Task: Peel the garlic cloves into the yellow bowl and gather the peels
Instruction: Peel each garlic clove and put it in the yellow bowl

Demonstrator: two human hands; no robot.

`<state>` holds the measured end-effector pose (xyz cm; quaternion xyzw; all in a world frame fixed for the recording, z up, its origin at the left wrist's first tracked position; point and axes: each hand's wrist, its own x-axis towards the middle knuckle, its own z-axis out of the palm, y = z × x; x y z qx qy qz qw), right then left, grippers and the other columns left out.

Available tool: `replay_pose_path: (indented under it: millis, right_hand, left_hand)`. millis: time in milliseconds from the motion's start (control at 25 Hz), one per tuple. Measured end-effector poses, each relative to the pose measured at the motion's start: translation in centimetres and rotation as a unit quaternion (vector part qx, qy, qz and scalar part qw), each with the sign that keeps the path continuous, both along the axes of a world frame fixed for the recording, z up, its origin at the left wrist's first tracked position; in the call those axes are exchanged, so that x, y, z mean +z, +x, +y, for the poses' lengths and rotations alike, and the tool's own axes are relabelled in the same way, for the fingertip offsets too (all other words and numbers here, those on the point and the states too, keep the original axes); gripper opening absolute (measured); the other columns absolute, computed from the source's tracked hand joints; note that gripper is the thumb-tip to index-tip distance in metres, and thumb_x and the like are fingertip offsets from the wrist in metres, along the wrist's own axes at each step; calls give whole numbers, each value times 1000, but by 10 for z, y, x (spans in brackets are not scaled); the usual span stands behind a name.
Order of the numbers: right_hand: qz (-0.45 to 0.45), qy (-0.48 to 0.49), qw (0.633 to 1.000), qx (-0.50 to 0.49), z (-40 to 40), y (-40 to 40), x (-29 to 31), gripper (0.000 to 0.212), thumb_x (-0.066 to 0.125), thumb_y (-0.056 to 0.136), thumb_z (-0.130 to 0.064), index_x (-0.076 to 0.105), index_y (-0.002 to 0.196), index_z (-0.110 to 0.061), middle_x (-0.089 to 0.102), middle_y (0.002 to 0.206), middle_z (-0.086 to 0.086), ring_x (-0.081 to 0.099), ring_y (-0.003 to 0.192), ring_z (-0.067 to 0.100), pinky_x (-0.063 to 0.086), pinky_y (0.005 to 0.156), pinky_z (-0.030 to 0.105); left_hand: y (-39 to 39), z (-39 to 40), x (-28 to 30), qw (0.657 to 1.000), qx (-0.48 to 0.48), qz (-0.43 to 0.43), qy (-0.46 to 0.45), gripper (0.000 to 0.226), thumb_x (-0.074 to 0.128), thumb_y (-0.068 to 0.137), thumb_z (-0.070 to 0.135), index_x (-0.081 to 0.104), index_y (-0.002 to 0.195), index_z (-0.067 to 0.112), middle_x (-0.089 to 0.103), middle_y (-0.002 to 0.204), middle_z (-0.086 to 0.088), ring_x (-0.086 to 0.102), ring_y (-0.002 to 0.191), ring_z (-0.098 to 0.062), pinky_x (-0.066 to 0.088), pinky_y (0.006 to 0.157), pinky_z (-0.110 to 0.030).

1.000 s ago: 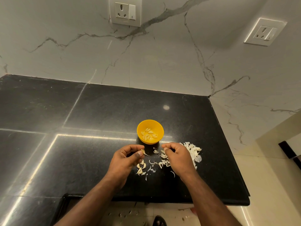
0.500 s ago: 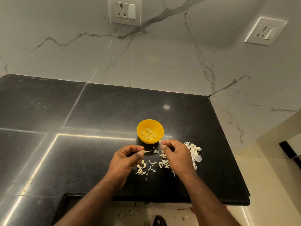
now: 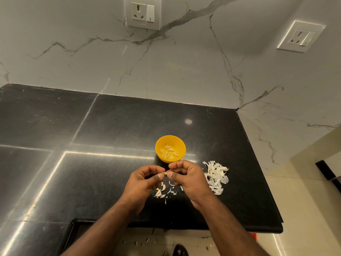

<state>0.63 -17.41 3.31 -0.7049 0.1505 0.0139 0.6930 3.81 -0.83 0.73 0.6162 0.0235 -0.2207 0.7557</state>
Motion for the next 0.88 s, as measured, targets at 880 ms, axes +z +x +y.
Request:
replay_pose_path:
  millis: [880]
  right_hand:
    - [-50,-98,994,0,-5,1,-4,18,78,82,-6,73,90,-21,74,84,3,69,79,12,60,78,34]
  left_hand:
    - [4,-8,6,993,1,103,-64,27,74,82,3,71,109,3,75,97,-16,72,81,-20,57,73,-30]
